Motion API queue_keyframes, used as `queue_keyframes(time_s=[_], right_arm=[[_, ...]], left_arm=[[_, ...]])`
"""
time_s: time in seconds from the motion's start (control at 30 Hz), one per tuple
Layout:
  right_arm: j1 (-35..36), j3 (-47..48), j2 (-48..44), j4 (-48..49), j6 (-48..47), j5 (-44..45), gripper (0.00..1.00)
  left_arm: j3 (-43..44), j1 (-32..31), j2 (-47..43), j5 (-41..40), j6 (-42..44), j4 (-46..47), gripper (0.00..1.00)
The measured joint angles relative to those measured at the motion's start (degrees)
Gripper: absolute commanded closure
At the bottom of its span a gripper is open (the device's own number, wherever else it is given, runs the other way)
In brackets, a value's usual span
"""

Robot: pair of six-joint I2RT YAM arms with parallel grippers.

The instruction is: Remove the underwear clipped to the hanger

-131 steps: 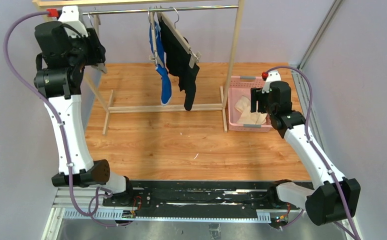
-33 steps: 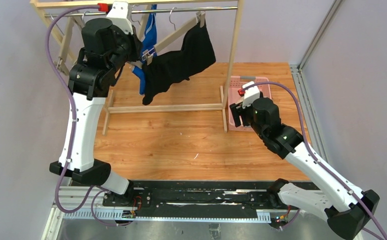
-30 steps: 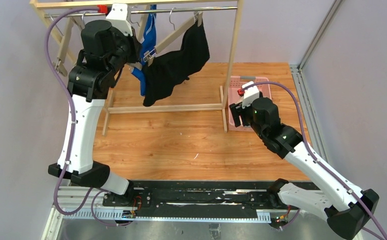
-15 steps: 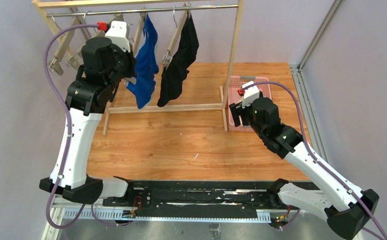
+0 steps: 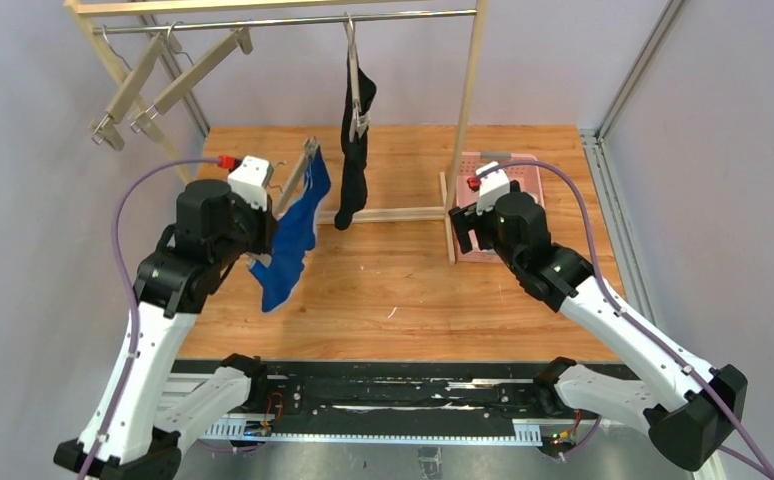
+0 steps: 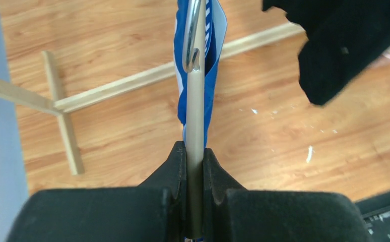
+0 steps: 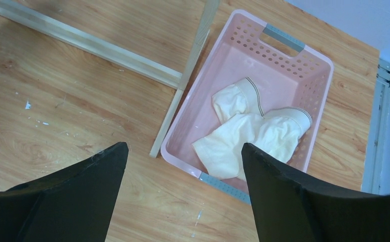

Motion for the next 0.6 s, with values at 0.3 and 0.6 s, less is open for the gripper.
queue_keyframes(time_s=[0.3, 0.6], right_arm=[[-8.0, -1.1, 0.5, 4.0, 2.6, -15.1, 0.13], [-17.9, -2.2, 0.4, 10.1, 7.3, -43.4, 0.12]], left_arm=[[-7.3, 0.0, -8.0, 18.6, 0.9, -2.6, 1.00], [-14.0, -0.5, -5.6, 31.6, 5.4, -4.9, 1.00]])
